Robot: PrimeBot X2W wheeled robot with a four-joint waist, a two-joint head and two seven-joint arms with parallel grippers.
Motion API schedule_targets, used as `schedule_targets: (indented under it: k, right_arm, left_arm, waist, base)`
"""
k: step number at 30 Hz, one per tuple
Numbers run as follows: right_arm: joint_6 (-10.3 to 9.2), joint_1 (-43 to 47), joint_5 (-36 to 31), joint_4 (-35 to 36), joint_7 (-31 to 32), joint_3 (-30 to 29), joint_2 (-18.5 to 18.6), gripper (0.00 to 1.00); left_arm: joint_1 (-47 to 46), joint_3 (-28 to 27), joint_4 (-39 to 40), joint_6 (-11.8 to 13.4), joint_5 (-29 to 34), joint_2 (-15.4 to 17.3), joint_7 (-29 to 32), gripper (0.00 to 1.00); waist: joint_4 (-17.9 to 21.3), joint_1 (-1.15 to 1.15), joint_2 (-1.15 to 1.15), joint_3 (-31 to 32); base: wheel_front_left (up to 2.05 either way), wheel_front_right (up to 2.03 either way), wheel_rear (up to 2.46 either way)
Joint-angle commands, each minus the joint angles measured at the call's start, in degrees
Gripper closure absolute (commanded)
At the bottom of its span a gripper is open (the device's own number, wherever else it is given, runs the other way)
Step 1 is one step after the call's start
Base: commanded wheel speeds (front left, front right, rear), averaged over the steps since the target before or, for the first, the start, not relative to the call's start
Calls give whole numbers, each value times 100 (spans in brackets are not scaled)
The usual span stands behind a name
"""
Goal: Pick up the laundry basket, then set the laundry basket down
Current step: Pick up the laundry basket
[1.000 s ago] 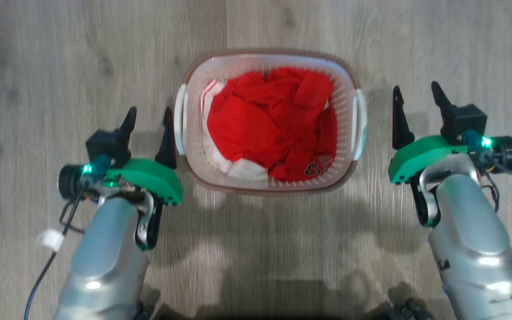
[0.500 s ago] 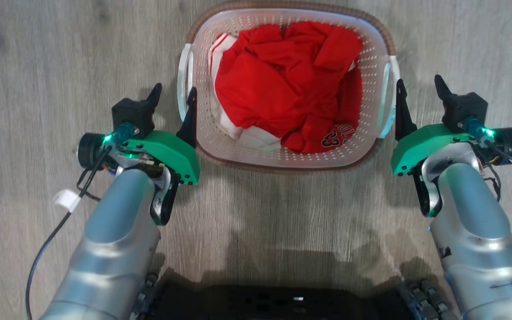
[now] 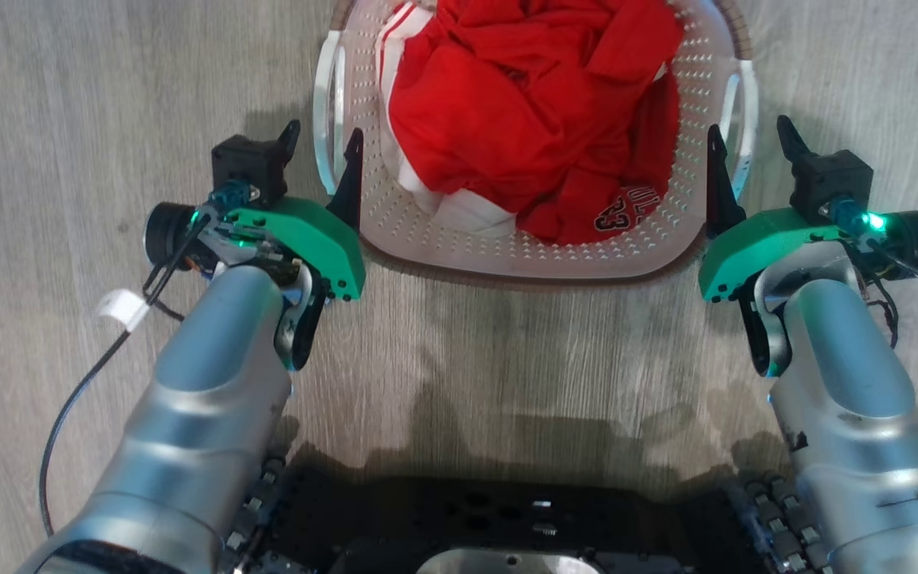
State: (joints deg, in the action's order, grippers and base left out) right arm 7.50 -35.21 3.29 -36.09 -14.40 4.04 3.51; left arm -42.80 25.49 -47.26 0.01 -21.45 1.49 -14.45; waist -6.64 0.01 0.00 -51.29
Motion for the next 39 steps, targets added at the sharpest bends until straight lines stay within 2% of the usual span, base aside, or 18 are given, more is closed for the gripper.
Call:
schedule_targets:
  k: [1,27,31,32,33,34,35,36,39]
  right_arm:
    - [-1,142,-57,124,-60,112,-63,0]
    - [-1,-198,-177,-265,-60,-31,-63,0]
    - [-1,-216,-170,-302,-60,-28,-63,0]
    - [-1,-221,-164,-312,-60,-22,-63,4]
    - [-1,-228,-156,-322,-60,-17,-63,13]
    - [-1,-234,-150,-332,-60,-12,-63,32]
    - [-1,-242,-145,-347,-60,-8,-63,50]
    - [-1,-250,-140,-365,-60,-4,-63,56]
    - [-1,-283,-130,-432,-60,3,-63,79]
  left_arm:
    - [60,-70,14,7,-67,139,-55,0]
    - [-657,817,-282,92,-758,139,-55,0]
    - [-699,930,-310,73,-825,139,-55,43]
    - [-704,956,-325,68,-838,139,-55,53]
    - [-708,982,-341,61,-852,139,-55,58]
    - [-712,1005,-355,58,-866,139,-55,66]
    - [-716,1026,-366,55,-877,139,-55,79]
    - [-715,1050,-377,51,-886,139,-55,100]
    - [-700,1133,-407,37,-915,139,-55,100]
  waist:
    - [-34,-1,0,-79]
    - [-211,-1,0,-588]
    - [-215,-1,0,-590]
    - [-214,-1,0,-587]
    - [-213,-1,0,-582]
    - [-214,-1,0,-578]
    - [-214,-1,0,-574]
    - [-214,-1,0,-568]
    - [-215,-1,0,-540]
  base:
    - [0,0,0]
    - [0,0,0]
    - [0,0,0]
    - [0,0,0]
    - [0,0,0]
    - [0,0,0]
    - [0,0,0]
    - [0,0,0]
    - [0,0,0]
